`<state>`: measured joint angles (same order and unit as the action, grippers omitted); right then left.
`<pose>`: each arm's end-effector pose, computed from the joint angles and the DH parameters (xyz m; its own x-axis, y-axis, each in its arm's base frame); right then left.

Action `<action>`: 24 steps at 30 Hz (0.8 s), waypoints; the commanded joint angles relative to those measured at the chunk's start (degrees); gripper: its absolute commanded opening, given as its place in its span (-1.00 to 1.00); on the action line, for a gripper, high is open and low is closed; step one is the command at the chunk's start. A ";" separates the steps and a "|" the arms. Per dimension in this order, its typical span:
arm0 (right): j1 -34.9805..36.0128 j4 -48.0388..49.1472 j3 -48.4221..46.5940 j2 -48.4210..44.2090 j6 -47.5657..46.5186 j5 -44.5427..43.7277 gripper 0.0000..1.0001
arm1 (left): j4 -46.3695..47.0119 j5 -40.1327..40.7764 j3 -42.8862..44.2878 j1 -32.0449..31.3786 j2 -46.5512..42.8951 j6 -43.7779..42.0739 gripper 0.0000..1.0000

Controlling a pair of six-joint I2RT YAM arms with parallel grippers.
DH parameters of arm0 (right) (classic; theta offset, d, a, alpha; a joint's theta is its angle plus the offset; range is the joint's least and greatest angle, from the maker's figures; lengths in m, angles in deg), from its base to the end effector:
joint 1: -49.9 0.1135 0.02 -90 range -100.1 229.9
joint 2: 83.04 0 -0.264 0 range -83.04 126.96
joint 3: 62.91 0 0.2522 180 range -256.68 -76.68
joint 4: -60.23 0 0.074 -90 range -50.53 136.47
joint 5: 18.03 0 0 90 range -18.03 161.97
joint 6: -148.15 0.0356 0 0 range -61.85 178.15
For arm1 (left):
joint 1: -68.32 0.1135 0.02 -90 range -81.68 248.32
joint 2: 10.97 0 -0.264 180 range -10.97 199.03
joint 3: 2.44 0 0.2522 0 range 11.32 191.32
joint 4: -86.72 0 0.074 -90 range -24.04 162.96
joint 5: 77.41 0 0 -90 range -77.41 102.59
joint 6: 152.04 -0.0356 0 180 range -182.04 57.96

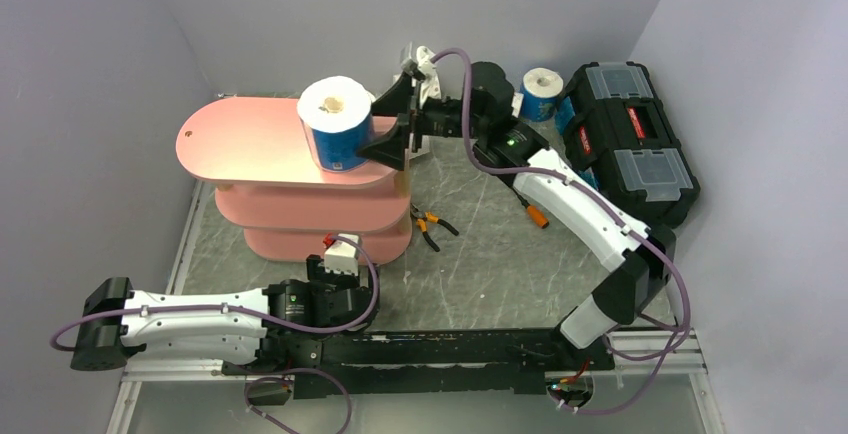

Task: Place and organize the paper towels onto the shelf
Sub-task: Place the paper towel on the shelf.

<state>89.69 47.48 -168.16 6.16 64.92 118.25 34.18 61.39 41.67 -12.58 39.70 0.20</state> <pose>0.2579 0.2483 0.4529 -0.0736 0.0448 -0.9963 -0.9950 0.0645 0.0764 0.0507 -0.1471 0.2053 -0.5847 -0.0352 -0.8105 0.1544 0.9760 -0.1537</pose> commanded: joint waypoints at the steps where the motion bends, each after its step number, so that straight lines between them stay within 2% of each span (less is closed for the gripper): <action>1: 2.55 1.49 -2.90 2.30 -0.89 -4.71 0.95 | -0.78 1.26 1.81 -0.36 -0.41 0.48 0.98; 15: 5.59 -0.14 -9.99 8.75 -0.71 -4.58 0.94 | -1.81 1.48 0.11 -0.36 -3.07 1.56 0.98; 24: 6.07 -0.26 -10.75 9.58 -0.59 -4.98 0.95 | -2.46 1.41 -0.44 -0.32 -3.60 2.34 0.98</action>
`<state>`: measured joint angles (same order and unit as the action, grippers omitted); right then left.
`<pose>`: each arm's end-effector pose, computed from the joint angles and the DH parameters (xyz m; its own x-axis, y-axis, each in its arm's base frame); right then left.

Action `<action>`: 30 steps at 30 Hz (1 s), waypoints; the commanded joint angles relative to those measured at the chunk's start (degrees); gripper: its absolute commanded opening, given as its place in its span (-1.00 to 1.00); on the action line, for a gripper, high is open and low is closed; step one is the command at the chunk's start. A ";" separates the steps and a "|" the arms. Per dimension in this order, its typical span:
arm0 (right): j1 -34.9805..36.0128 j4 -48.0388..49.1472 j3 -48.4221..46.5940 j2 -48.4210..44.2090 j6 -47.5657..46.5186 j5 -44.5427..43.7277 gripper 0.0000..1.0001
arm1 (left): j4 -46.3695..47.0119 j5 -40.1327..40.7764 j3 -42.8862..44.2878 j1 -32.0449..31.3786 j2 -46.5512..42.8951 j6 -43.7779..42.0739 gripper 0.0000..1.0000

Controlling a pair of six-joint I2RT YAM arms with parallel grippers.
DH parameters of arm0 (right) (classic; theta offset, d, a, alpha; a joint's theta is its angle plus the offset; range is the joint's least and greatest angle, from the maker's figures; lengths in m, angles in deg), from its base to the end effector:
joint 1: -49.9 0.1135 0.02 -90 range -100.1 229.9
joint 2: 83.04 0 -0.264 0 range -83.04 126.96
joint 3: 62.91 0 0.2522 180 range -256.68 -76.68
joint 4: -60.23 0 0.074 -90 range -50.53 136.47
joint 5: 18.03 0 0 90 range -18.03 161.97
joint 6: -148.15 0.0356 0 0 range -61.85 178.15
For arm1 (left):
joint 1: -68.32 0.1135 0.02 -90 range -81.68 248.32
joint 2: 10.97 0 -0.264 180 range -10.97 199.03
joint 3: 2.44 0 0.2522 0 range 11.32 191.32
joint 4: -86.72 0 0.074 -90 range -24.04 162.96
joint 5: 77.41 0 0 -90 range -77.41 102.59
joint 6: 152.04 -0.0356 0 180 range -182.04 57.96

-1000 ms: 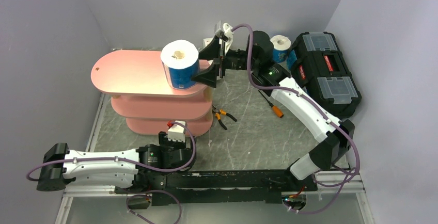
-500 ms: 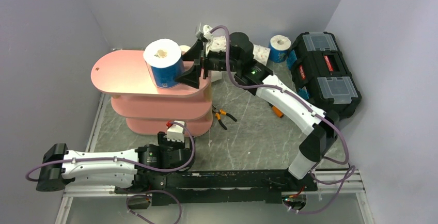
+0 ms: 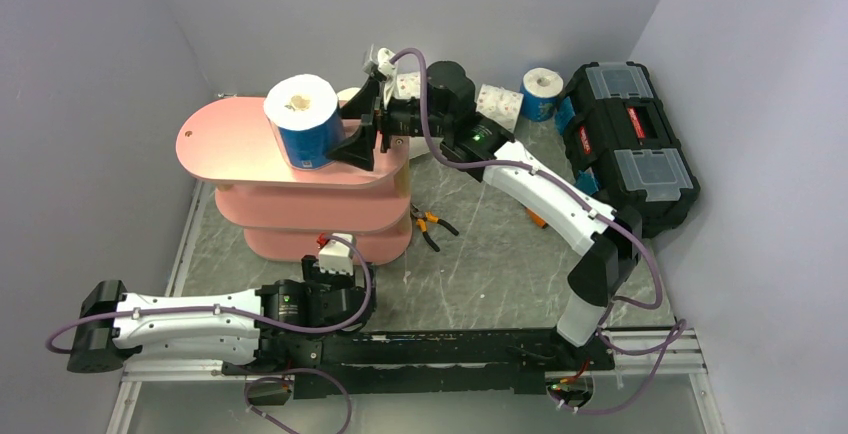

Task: Place and organize the paper towels onto the shelf
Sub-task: Place the paper towel on the shelf.

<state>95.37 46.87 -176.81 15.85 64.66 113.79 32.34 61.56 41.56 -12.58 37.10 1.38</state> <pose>0.2670 0.3053 0.4425 -0.0932 0.0258 -0.9953 -0.9945 0.0448 0.0943 0.0496 -0.1400 0.2090 -0.5842 -0.0649 -0.8090 0.1416 0.9734 -0.1803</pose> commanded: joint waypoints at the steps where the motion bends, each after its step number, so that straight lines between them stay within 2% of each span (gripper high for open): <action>1: 0.35 0.18 -2.10 -0.25 -0.41 -0.52 0.95 | -0.59 1.22 -0.38 -0.32 -1.11 1.08 0.98; 9: 0.19 -2.62 -0.81 -4.42 -2.51 -2.48 1.00 | 0.27 0.92 -0.02 -0.38 -0.27 0.34 0.98; 15: -2.23 -4.37 2.96 -13.29 -3.12 -5.23 1.00 | 1.36 0.22 0.80 -0.39 0.95 -1.02 0.98; 19: -2.81 -5.14 7.90 -20.40 -3.27 -10.76 1.00 | 2.07 -0.33 1.59 -0.39 1.94 -1.78 0.98; 22: -2.85 -2.67 14.43 -27.09 -1.00 -20.47 1.00 | 3.38 -0.97 2.20 -0.33 2.84 -2.91 0.98; 26: -2.90 1.55 24.28 -36.77 4.69 -43.80 0.99 | 5.08 -1.25 2.06 -0.33 3.59 -3.36 0.98; 28: -2.99 -2.29 26.01 -38.40 7.26 -57.34 0.98 | 6.83 -1.65 1.58 -0.36 3.76 -4.35 0.98; 30: -3.99 -7.65 25.75 -37.95 9.76 -65.28 0.98 | 8.43 -2.29 1.41 -0.35 4.20 -5.28 0.98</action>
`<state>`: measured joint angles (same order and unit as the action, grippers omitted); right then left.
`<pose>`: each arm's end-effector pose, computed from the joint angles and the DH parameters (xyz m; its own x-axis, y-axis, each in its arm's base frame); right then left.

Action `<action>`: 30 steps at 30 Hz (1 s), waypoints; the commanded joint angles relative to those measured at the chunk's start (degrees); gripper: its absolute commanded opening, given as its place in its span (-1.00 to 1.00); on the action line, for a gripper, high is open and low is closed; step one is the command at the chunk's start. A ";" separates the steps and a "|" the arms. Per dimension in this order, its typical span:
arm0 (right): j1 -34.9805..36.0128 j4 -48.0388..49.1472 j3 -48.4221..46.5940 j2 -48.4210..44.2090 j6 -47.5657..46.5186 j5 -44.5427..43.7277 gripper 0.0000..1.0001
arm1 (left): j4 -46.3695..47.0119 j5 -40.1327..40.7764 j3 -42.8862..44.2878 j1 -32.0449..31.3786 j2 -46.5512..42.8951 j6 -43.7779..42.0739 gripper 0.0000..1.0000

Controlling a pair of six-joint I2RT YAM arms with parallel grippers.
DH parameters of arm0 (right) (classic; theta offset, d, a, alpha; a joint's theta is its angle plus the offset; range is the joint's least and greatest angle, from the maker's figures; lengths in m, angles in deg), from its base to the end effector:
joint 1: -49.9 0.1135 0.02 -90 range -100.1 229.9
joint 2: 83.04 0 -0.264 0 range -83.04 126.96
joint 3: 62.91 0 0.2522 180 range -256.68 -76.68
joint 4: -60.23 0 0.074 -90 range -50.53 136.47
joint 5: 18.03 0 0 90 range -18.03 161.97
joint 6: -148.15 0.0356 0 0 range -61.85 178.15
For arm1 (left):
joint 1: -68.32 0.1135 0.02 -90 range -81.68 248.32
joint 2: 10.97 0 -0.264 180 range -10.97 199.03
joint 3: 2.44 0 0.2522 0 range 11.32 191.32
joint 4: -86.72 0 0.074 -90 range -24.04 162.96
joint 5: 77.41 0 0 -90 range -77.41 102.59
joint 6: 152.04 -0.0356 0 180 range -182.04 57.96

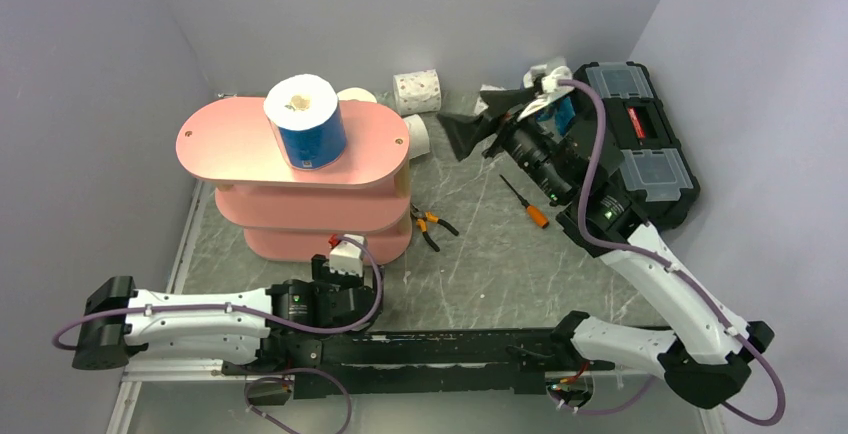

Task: Place and organize the paper towels onto the shelf
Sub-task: Place the paper towel on the shelf, then move the paper towel to the center of the board.

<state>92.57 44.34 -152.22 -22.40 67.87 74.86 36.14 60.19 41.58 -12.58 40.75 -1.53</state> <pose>0.1596 0.1495 0.4888 0.0399 0.2661 -0.9631 -0.7303 0.6656 0.1537 0.0509 -0.1518 0.2036 -0.5923 -0.0131 -0.8056 0.1804 0.9723 -0.1484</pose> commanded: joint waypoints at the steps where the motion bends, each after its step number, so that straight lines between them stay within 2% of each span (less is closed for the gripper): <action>1: -2.10 -8.41 0.73 1.03 8.19 -29.16 0.97 | 5.08 -1.13 1.42 -0.35 0.91 -2.67 0.98; 4: -6.04 -13.80 1.05 2.82 12.84 -33.34 0.95 | 5.71 -2.01 2.06 -0.34 2.61 -3.30 0.98; 8: -13.14 -14.90 2.68 5.12 19.03 -34.26 0.93 | 6.95 -2.83 2.42 -0.35 3.53 -5.77 0.98; 15: -27.67 -11.75 2.01 14.17 27.18 -22.80 0.86 | 15.24 -6.73 -1.73 -0.33 -1.66 -14.25 0.98; 20: -34.15 -10.36 -5.69 24.82 26.28 -21.41 0.80 | 19.40 -9.64 -5.54 -0.36 -7.10 -17.73 0.95; 24: -35.83 -11.58 -14.33 36.97 22.53 -23.28 0.77 | 18.05 -9.71 -6.52 -0.36 -10.16 -18.08 0.96; 30: -37.13 -8.31 -21.66 49.50 19.93 -22.25 0.73 | 16.28 -9.54 -6.92 -0.36 -11.21 -19.87 0.96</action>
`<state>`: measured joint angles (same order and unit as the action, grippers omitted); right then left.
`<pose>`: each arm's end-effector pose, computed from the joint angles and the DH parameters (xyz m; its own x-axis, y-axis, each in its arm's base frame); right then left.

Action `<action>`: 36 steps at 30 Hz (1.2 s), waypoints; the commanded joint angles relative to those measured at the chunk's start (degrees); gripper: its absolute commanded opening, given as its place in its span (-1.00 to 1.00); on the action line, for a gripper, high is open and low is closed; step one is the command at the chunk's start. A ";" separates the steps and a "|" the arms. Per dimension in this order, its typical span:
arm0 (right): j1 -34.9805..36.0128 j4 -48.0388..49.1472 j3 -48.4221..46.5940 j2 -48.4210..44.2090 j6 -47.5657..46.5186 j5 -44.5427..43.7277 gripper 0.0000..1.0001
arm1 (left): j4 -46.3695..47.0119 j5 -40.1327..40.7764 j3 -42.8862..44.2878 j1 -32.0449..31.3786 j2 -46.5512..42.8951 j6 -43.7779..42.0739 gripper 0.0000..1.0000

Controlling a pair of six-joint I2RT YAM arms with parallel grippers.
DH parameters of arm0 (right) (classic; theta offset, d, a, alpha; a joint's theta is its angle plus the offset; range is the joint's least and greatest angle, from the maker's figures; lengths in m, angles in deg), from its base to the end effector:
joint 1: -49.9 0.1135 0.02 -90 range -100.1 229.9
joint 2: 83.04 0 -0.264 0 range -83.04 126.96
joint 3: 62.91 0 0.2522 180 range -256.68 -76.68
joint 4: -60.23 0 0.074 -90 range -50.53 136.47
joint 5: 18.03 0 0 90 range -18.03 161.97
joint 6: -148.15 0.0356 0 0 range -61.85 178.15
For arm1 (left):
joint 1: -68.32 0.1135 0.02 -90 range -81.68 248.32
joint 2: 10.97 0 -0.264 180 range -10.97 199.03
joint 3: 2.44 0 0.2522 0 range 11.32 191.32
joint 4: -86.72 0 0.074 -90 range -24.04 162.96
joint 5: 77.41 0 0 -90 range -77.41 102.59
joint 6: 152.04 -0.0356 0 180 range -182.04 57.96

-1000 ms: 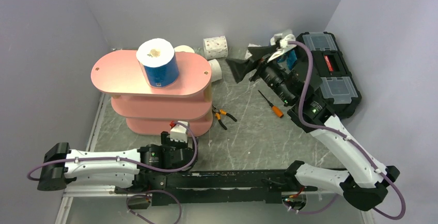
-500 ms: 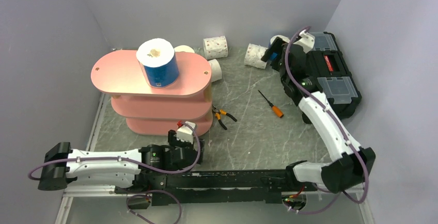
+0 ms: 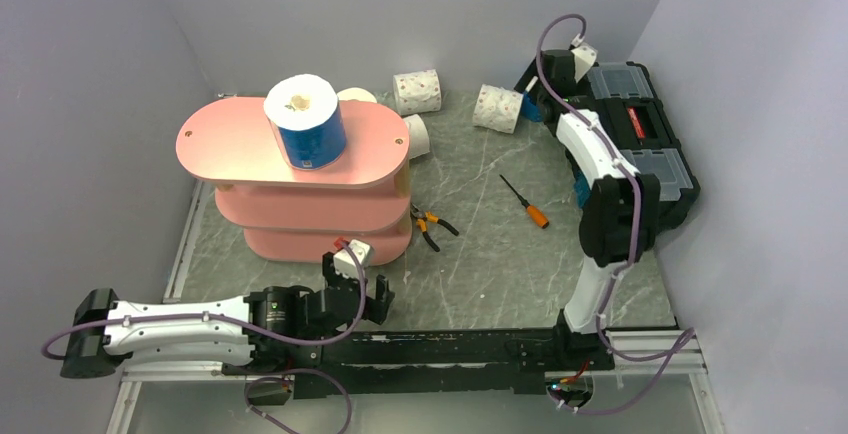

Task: Place and organize the paper towels onto the shelf
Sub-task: Move the paper towel to the center of the board.

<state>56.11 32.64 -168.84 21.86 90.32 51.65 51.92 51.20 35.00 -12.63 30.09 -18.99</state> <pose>0.4349 0.0349 0.3251 -0.2659 0.4733 -0.8398 0.4122 0.8433 0.3448 0.0459 -0.1470 0.2077 -0.5457 0.0350 -0.8372 0.4410 0.8616 -0.2515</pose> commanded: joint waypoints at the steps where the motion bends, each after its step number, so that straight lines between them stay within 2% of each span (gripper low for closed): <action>1: -0.88 3.51 -6.66 7.23 -2.94 1.18 0.73 | 0.71 -0.20 -0.55 -0.30 -0.54 -2.53 0.96; 8: -1.19 8.13 -13.59 16.17 -7.24 1.49 0.73 | 9.39 -0.15 -3.91 -0.33 -2.15 -8.13 0.96; 12: -1.42 8.13 -18.08 20.25 -8.82 1.27 0.74 | 13.89 -0.42 -4.40 -0.35 0.77 -10.73 0.98; 19: -1.65 13.55 -19.48 23.48 -9.93 1.77 0.73 | 15.41 0.49 -1.68 -0.29 9.55 -12.71 0.99; 27: -2.41 13.52 -26.58 30.02 -11.35 2.38 0.73 | 20.39 -0.42 -4.22 -0.29 8.30 -15.25 0.99; 36: -2.74 13.56 -32.39 34.57 -13.15 2.83 0.73 | 20.36 1.30 -3.59 -0.32 10.18 -14.46 0.99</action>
<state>53.71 43.48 -196.57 55.54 78.82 54.21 69.50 51.49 30.83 -12.67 38.98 -32.85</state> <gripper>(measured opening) 0.866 0.994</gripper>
